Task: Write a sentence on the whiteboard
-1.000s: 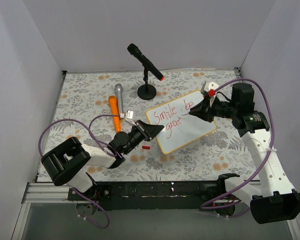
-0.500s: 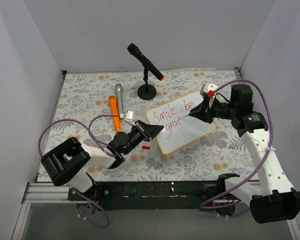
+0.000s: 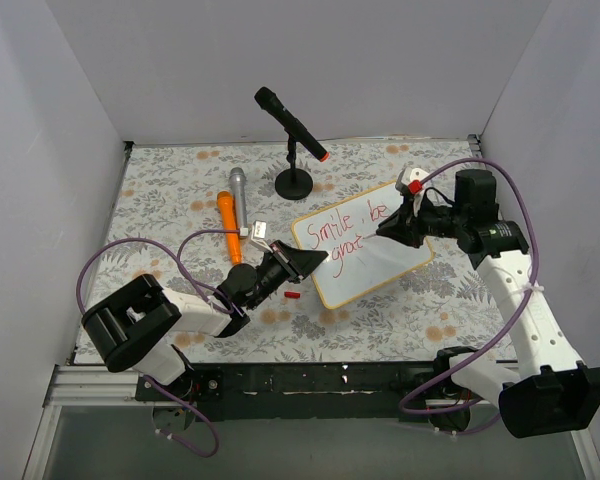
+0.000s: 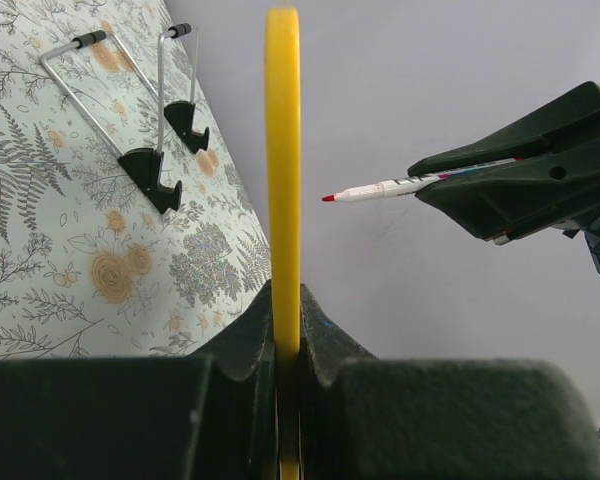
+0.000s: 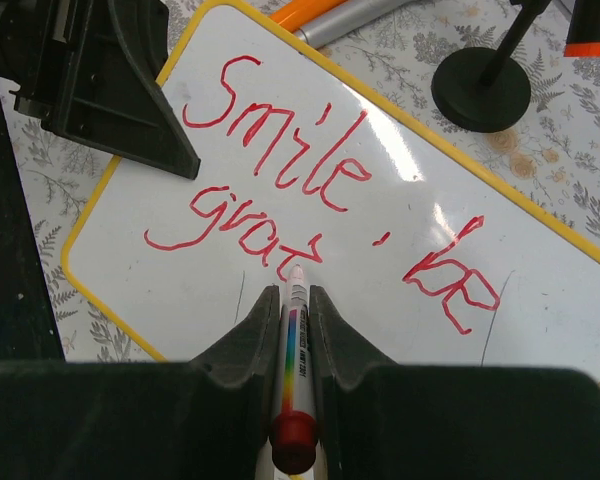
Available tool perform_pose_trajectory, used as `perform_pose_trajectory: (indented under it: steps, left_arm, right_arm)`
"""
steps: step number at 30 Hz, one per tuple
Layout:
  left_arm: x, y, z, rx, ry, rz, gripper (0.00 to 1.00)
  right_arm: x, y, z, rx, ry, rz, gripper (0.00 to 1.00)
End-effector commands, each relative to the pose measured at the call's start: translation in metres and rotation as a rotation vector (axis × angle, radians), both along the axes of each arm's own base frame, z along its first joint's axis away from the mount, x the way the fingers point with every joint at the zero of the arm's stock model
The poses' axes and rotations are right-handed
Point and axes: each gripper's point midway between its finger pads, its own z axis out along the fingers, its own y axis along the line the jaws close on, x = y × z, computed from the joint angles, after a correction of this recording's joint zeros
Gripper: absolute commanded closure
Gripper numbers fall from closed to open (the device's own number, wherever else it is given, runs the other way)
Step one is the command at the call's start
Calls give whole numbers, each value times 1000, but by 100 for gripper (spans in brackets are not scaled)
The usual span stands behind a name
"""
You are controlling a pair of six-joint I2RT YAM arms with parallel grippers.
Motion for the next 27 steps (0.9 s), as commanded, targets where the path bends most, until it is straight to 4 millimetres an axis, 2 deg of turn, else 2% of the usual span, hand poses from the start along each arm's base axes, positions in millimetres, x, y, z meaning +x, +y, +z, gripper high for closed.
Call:
perform_pose_trajectory:
  steps: [1, 16, 27]
  left_arm:
    - [-30, 35, 148, -452, -351, -11, 100]
    - [-29, 32, 149, -455, -352, -21, 100]
    - [-28, 36, 149, -458, -349, -16, 100]
  right_arm:
    - [2, -1, -6, -10, -1, 0, 99]
    - [14, -6, -21, -45, 25, -46, 99]
    - [30, -14, -13, -60, -26, -127, 99]
